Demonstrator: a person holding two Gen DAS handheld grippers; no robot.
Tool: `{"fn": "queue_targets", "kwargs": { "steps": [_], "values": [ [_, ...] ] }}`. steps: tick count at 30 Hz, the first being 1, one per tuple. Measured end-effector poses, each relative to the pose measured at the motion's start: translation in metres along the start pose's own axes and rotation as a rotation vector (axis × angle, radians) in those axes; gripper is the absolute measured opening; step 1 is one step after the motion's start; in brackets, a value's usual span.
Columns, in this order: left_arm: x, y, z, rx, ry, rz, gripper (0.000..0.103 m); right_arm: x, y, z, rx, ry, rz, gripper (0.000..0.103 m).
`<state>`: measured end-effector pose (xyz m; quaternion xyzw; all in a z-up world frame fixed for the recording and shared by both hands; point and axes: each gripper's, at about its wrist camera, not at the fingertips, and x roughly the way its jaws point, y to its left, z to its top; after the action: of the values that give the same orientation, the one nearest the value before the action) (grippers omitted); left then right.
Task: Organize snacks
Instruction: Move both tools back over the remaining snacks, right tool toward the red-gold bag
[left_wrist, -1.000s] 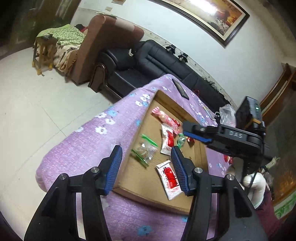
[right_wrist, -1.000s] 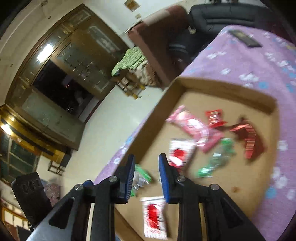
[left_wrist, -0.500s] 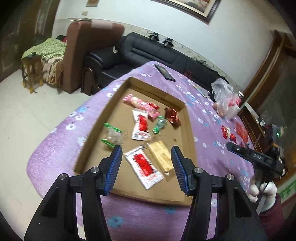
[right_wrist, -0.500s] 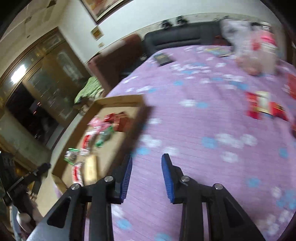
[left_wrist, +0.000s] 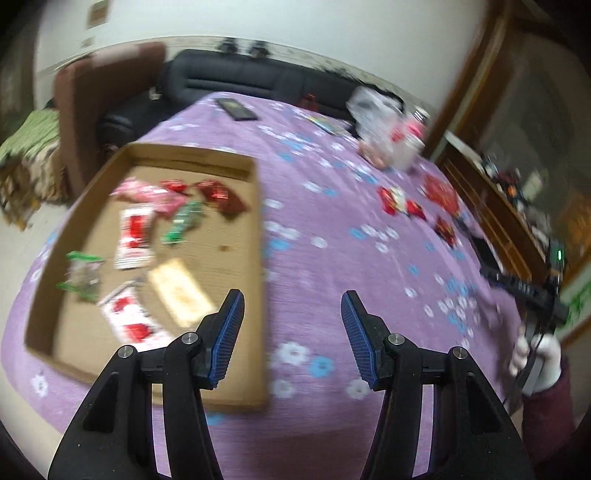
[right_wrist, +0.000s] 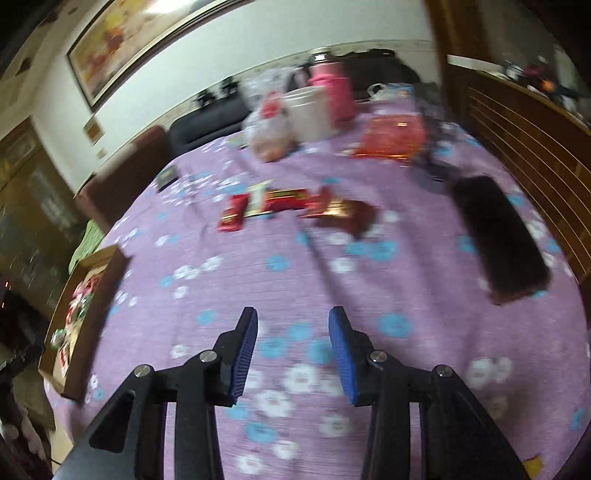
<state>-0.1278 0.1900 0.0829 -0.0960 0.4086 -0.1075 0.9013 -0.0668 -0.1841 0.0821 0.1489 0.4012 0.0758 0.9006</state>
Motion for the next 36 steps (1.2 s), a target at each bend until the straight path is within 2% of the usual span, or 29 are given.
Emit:
{"fn": "queue_targets", "kwargs": {
  "steps": [5,8,11,16,20,24,27,30,36],
  "values": [
    [0.013,-0.045,-0.001,0.123,0.038,-0.012,0.054,-0.001,-0.021,0.004,0.033,-0.009,0.0,0.044],
    [0.017,-0.059,-0.001,0.151,0.063,-0.045,0.054,0.002,-0.025,0.01,0.036,-0.016,0.015,0.048],
    [0.023,-0.07,0.002,0.162,0.076,-0.053,0.054,0.007,-0.025,0.021,0.032,-0.025,0.022,0.05],
    [0.034,-0.084,0.007,0.158,0.098,-0.074,0.054,0.025,-0.022,0.051,0.023,-0.062,0.005,0.065],
    [0.042,-0.091,0.012,0.146,0.118,-0.084,0.054,0.052,-0.027,0.077,0.018,-0.106,-0.054,0.066],
    [0.049,-0.096,0.021,0.157,0.123,-0.073,0.054,0.083,-0.03,0.092,-0.015,-0.074,-0.078,0.066],
    [0.058,-0.101,0.035,0.176,0.12,-0.064,0.054,0.098,-0.033,0.093,-0.026,-0.046,-0.062,0.066],
    [0.077,-0.109,0.059,0.176,0.111,-0.09,0.054,0.108,-0.035,0.089,-0.041,-0.028,-0.045,0.068],
    [0.151,-0.135,0.116,0.19,0.153,-0.141,0.054,0.116,-0.031,0.089,-0.067,-0.009,0.004,0.068]
  ]
}}
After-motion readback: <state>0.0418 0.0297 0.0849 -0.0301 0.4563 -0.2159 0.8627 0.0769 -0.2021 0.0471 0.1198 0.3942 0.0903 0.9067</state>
